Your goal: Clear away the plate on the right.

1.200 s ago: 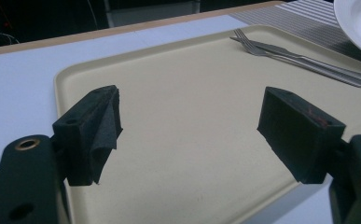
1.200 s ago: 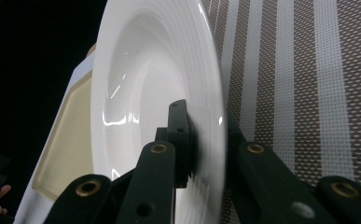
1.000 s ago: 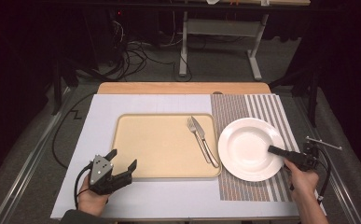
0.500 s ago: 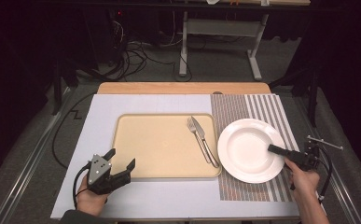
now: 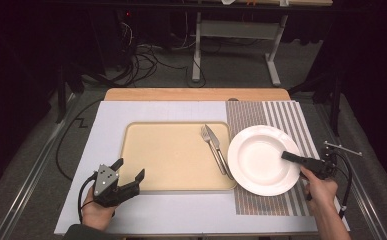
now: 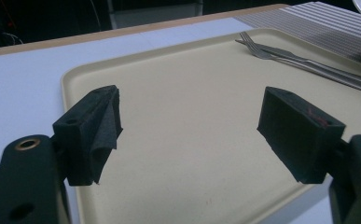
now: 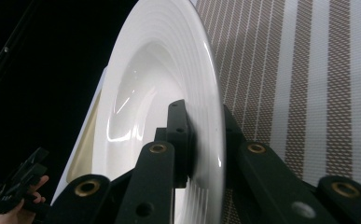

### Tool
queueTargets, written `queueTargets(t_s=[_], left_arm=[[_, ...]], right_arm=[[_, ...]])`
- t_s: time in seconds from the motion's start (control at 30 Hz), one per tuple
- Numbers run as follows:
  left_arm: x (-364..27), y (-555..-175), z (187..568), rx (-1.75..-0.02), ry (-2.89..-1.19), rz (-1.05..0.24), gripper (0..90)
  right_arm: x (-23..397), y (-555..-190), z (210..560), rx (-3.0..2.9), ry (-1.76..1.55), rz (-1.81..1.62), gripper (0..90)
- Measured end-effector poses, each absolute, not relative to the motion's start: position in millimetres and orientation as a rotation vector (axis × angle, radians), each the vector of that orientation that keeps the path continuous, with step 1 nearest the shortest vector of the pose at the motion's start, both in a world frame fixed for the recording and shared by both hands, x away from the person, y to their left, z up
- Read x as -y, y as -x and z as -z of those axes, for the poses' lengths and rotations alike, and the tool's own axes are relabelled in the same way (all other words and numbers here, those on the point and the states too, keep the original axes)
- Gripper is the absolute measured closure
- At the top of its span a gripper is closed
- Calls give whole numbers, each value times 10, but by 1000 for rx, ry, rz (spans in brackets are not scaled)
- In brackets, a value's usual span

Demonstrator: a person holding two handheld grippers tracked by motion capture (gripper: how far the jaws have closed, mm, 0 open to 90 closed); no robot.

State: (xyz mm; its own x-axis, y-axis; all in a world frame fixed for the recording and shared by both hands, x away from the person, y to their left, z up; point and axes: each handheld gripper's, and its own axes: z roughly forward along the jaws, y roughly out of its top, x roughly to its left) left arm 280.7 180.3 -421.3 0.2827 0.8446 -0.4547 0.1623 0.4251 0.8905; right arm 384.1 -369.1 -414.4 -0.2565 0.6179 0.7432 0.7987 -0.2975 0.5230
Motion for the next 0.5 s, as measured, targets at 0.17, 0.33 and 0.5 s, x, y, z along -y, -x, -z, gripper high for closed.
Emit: queueTargets(t_s=[0.17, 0.33, 0.5], left_arm=[[-1804, -2809, 4212, -1222, -1061, -597, 223], [-1810, -2806, 4212, -1219, -1066, -598, 223], [-1816, -2807, 4210, -1218, -1065, -600, 224]], right_arm=[[3613, -3889, 4119, 1754, 1777, 1592, 818], [3517, -3929, 4093, 1766, 1754, 1584, 815], [3400, -3990, 4061, 1806, 1735, 1554, 816]])
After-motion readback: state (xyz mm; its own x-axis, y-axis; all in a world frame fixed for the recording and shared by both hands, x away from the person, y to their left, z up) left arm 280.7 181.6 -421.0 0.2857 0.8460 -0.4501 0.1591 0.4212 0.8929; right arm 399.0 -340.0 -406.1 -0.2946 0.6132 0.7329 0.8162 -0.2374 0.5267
